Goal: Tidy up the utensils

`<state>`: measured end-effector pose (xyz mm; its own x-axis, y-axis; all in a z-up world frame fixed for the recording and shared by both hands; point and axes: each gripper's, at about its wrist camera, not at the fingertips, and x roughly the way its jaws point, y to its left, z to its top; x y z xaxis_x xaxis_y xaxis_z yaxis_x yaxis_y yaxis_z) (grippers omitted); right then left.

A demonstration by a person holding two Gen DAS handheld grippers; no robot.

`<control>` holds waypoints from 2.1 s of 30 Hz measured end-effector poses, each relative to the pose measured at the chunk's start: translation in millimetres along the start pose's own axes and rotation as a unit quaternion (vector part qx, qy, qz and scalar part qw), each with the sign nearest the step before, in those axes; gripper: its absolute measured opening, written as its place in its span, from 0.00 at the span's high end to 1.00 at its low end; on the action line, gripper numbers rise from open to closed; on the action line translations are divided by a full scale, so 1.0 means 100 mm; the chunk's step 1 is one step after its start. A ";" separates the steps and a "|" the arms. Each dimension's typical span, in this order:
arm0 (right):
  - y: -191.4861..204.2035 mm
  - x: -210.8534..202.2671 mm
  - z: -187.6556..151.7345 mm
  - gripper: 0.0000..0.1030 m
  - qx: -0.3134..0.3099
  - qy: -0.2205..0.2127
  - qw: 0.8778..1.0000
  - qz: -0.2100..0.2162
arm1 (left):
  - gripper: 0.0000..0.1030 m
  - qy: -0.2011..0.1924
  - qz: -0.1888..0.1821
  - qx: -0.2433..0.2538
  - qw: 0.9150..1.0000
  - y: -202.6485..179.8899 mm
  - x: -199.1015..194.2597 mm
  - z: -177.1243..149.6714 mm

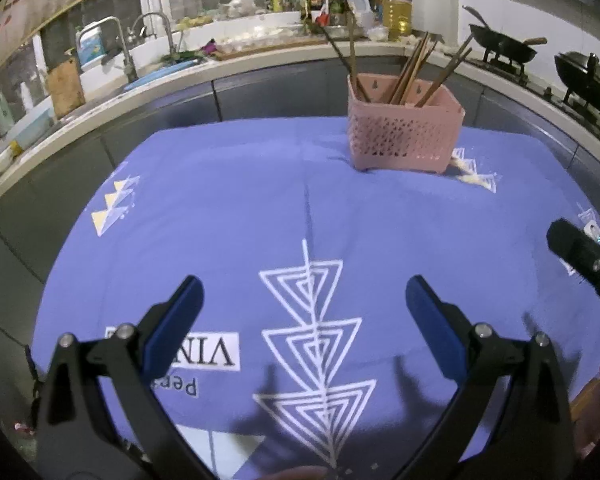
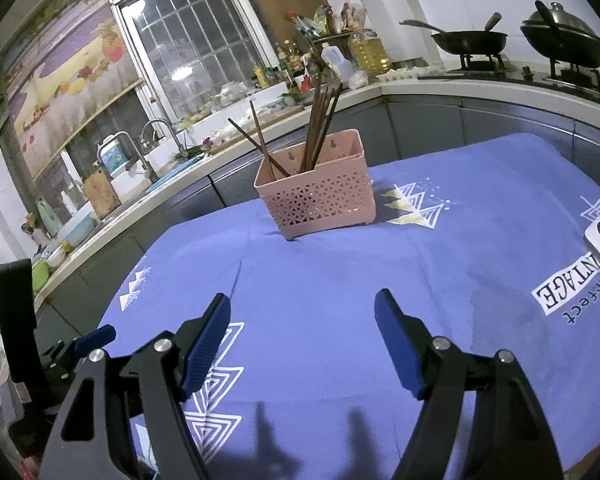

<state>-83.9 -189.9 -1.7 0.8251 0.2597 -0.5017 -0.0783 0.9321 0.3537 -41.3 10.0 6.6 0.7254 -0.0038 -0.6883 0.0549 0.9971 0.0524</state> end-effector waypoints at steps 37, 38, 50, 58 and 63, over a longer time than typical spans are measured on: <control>-0.41 0.32 0.81 0.24 -0.024 -0.025 0.998 -0.057 | 0.06 -0.077 0.022 0.014 0.997 -0.62 0.15 0.93; -0.42 0.33 0.82 0.24 -0.024 -0.024 0.998 -0.056 | 0.06 -0.078 0.022 0.013 0.997 -0.61 0.16 0.94; -0.39 0.38 0.83 0.24 -0.025 -0.020 0.998 -0.055 | 0.06 -0.073 0.030 0.011 0.997 -0.46 0.20 0.94; -0.27 0.40 0.76 0.24 -0.033 -0.018 0.998 -0.056 | 0.06 -0.067 0.029 0.001 0.997 -0.33 0.22 0.86; -0.25 0.39 0.74 0.24 -0.033 -0.019 0.998 -0.056 | 0.06 -0.066 0.030 -0.002 0.997 -0.28 0.20 0.83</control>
<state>-7.8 -221.3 28.3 0.8512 0.1453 -0.5043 -0.0211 0.9696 0.2437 28.6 -23.8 51.9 0.8110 0.0465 -0.5831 0.0058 0.9962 0.0874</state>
